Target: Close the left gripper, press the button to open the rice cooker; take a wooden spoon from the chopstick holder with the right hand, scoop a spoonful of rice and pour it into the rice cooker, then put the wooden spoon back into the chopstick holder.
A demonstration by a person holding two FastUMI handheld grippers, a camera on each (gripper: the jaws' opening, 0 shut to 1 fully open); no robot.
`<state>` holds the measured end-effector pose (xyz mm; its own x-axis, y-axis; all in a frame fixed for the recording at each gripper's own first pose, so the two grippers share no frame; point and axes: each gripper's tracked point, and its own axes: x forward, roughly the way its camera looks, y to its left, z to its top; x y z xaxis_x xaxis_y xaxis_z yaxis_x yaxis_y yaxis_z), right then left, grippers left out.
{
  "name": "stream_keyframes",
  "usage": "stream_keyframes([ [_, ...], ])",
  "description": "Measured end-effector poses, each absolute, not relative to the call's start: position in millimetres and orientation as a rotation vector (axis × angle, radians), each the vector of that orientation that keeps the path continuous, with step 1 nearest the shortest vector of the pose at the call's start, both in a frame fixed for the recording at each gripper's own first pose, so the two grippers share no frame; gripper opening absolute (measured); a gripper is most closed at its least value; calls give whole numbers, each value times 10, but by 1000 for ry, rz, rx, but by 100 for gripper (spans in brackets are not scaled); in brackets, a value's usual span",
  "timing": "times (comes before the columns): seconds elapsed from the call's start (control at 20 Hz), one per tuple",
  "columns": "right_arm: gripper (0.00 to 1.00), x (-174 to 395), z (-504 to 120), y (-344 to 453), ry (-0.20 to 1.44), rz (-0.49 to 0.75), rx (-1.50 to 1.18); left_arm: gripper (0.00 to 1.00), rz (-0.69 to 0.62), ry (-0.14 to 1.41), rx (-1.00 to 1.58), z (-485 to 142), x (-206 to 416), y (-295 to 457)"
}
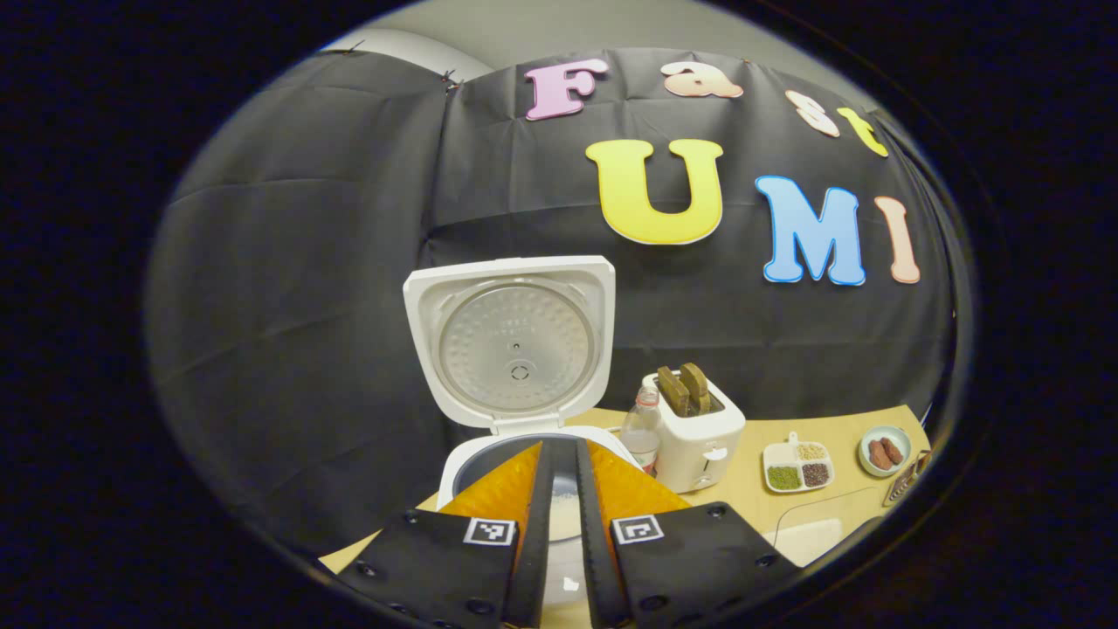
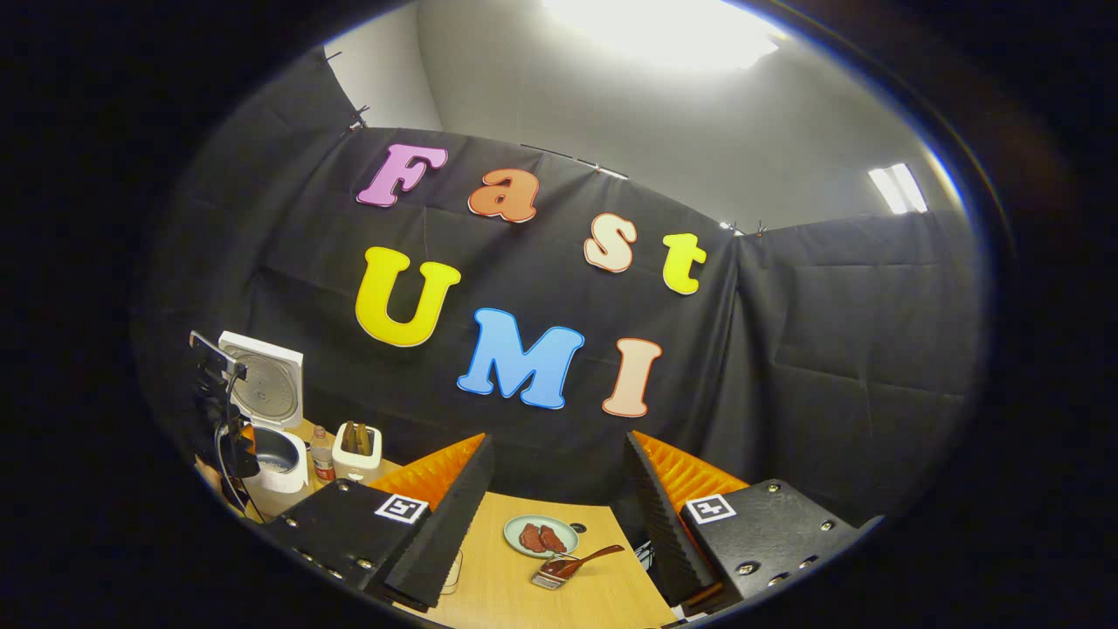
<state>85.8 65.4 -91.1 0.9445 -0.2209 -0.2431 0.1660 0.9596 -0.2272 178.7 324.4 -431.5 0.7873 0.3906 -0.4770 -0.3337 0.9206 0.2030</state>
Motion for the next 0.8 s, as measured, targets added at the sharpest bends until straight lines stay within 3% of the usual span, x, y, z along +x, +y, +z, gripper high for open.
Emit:
stream_keyframes([
  [0.2, 92, 805, -1023, 461, 290, -239, -170, 26, 358, 525, 80, -4189, 1682, 3116],
  [0.45, 92, 811, -1390, 155, 333, -257, -125, 52, 299, 492, 63, -3891, 1554, 2905],
  [0.8, 92, 938, -2316, -390, 455, -242, 17, 68, 284, 440, 127, -3393, 1267, 2511],
])
